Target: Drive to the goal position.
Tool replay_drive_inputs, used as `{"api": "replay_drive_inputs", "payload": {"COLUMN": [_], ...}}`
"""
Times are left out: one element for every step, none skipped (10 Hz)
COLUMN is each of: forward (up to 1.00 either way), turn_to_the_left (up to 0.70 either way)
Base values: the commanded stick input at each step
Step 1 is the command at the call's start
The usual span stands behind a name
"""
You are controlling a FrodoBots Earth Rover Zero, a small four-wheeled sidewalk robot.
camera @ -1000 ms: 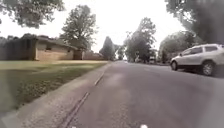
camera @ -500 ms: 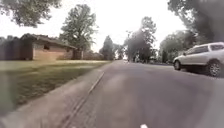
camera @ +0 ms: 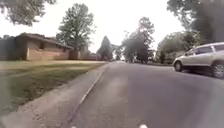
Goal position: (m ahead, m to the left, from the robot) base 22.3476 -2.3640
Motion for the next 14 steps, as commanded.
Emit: {"api": "replay_drive_inputs", "payload": {"forward": [1.0,1.0,1.0,1.0,1.0,1.0,1.0,1.0,1.0,1.0,1.0,1.0,1.0,1.0], "turn_to_the_left": [0.0,0.0,0.0,0.0,0.0,0.0,0.0,0.0,0.0,0.0,0.0,0.0,0.0,0.0]}}
